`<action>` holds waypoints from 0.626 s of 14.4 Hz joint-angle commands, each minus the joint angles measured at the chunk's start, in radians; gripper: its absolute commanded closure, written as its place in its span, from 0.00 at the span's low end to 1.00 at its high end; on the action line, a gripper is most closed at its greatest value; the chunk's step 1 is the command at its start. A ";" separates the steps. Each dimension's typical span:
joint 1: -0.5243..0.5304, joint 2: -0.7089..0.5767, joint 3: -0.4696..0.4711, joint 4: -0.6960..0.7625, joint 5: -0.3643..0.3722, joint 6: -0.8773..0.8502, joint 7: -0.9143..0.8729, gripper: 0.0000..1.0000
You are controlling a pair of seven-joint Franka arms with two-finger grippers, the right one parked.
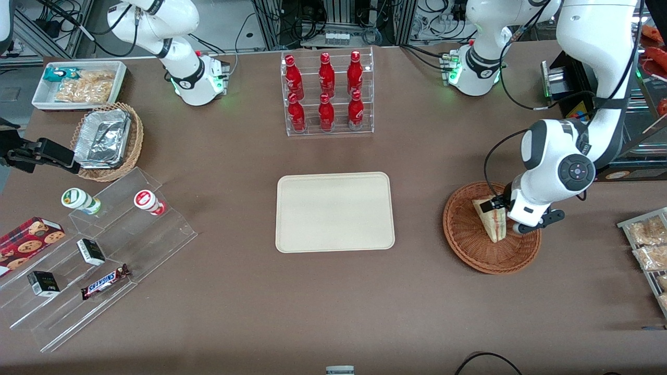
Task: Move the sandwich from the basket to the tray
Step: 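Move the left gripper down over the wrapped sandwich in the wicker basket, then close the left gripper on the sandwich's wrapped edge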
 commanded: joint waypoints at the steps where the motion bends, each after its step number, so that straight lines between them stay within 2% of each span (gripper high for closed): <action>1: -0.010 0.017 0.003 -0.001 -0.014 0.021 -0.047 0.00; 3: -0.019 0.026 0.003 -0.003 -0.014 0.029 -0.048 0.02; 4: -0.019 0.028 0.003 -0.004 -0.014 0.031 -0.048 0.13; 6: -0.019 0.029 0.003 -0.006 -0.014 0.031 -0.048 0.45; 7: -0.019 0.028 0.003 -0.009 -0.014 0.029 -0.048 0.65; 8: -0.016 0.026 0.004 -0.009 -0.011 0.028 -0.033 0.77; 9: -0.018 0.028 0.003 -0.007 -0.013 0.029 -0.031 0.85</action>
